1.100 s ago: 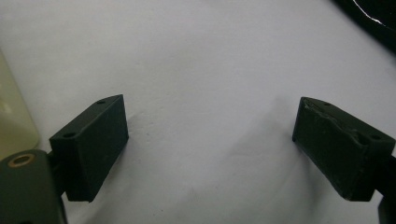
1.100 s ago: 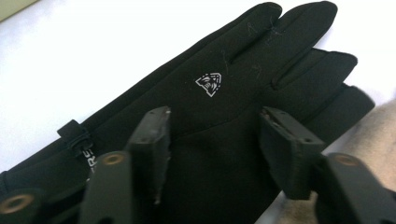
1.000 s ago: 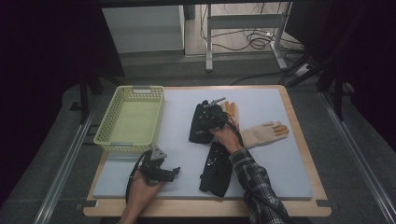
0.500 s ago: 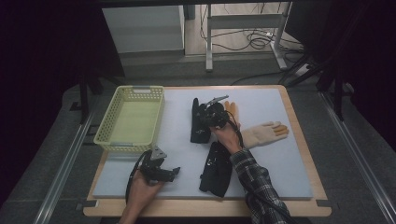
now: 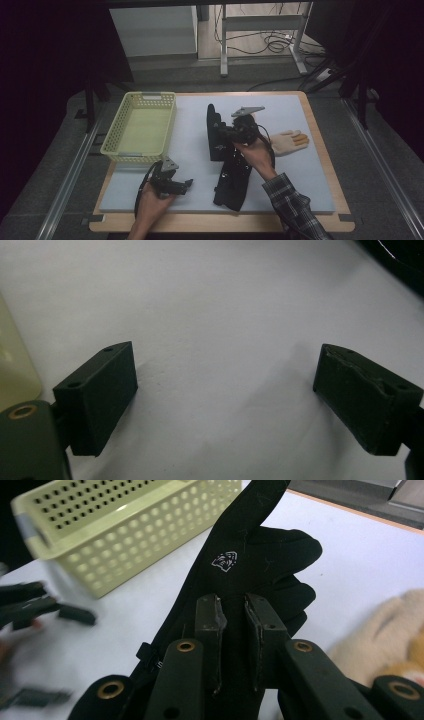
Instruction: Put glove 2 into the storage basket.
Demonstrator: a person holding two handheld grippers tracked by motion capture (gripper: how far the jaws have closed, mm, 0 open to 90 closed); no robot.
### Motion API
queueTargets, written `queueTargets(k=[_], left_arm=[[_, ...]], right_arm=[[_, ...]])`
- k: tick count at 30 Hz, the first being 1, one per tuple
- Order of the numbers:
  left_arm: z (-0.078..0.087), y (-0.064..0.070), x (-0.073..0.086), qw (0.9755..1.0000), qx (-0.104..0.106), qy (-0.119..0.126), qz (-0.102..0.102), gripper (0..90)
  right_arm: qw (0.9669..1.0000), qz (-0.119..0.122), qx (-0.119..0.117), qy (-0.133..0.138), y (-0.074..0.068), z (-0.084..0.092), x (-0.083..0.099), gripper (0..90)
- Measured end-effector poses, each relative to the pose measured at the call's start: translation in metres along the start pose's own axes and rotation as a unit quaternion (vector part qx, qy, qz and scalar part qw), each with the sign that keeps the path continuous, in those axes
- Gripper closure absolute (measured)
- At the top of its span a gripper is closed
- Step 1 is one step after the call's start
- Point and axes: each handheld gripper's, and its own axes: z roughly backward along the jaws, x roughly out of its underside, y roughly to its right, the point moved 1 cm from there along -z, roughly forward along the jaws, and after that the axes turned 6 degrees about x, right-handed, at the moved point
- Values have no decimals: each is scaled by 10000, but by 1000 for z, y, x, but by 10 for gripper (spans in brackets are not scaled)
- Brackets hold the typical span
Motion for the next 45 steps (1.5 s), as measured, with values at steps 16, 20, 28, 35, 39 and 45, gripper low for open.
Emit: queueTargets(k=[16, 20, 28, 35, 39, 45], left_arm=[[0, 0, 0, 10000, -4, 17, 11, 109], [0, 0, 0, 10000, 0, 20, 14, 109], [0, 0, 0, 10000, -1, 0, 3, 109], [0, 0, 0, 10000, -2, -2, 4, 109], [0, 0, 0, 10000, -3, -3, -4, 109], [0, 0, 0, 10000, 0, 1, 5, 109]], right_arm=[[9997, -225, -130, 23, -37, 62, 63, 760], [9997, -221, -106, 37, -48, 61, 80, 757], [9992, -21, 375, -114, -51, 49, 116, 476], [9985, -26, 549, -2, -28, 48, 99, 571], [9977, 16, 627, -272, -17, 22, 87, 553], [9966, -321, 408, -635, -7, -8, 88, 852]])
